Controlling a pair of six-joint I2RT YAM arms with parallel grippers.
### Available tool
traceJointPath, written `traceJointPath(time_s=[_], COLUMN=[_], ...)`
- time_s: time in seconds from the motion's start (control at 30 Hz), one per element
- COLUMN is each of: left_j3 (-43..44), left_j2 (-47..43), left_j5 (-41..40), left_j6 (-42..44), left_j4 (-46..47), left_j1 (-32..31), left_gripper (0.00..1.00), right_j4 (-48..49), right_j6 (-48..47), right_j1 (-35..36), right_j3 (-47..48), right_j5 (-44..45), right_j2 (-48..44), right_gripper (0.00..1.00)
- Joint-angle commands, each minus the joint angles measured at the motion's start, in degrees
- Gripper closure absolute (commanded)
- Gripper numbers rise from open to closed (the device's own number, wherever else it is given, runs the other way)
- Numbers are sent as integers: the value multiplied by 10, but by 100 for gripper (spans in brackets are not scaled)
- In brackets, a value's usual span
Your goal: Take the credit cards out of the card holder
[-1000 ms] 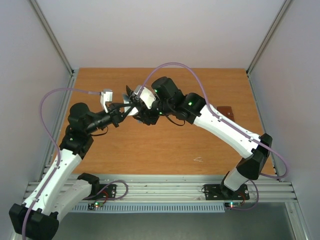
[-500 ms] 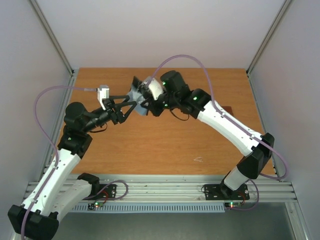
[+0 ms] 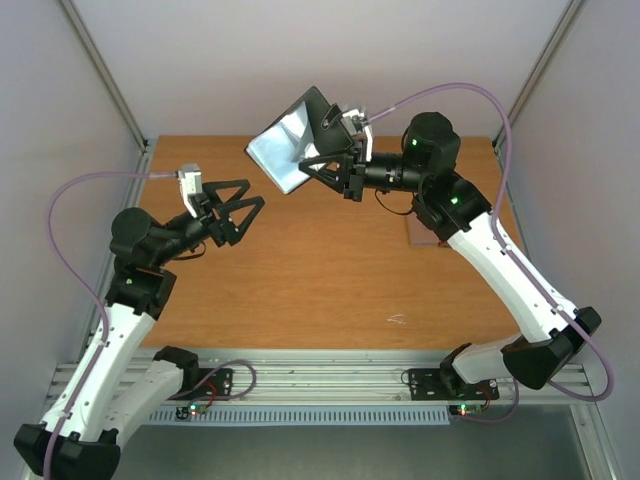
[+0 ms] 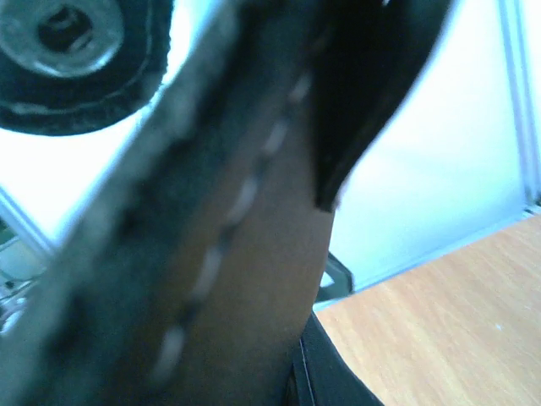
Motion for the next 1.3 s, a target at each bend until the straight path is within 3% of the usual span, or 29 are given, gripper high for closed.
traceJointPath(time_s=[0.0,0.2,0.3,0.37,0.5,0.53,0.6,0.7,0.77,0.83,0.9,1.03,1.17,1.27], left_j3=[25,28,30,30,26,26,25,21,19,20,24,31,41,42], left_j2=[9,15,14,13,10,10,8,1,-5,-7,-7,-10,-3,-6], left_j5=[70,70,70,74,74,74,72,47,9,-46,-92,-138,-173,-124], left_j6=[-17,-23,-21,-19,-16,-16,-14,9,58,130,259,443,484,480], left_j4=[86,98,99,101,99,98,84,21,-50,-154,-246,-352,-383,-371], left_j1=[-8,-12,-12,-12,-11,-11,-12,-12,-11,-12,-16,-25,-31,-30], left_gripper=[9,6,12,24,80,91,99,100,100,100,100,100,100,100], right_j4=[67,39,14,1,-18,-28,-54,-68,-112,-204,-313,-474,-459,-436], right_j6=[26,2,-10,-20,-32,-39,-57,-68,-92,-150,-209,-265,-285,-297], right_j1=[19,44,48,48,48,48,43,11,-18,-34,-35,-23,52,103], right_j3=[13,44,54,53,50,51,47,22,23,49,93,191,216,218], right_j5=[-59,-117,-134,-132,-126,-120,-101,-77,-72,-40,26,122,210,289], right_j2=[9,37,45,46,50,50,42,11,-7,-13,0,57,78,105], right_gripper=[99,99,99,99,96,87,58,14,2,2,2,2,2,1])
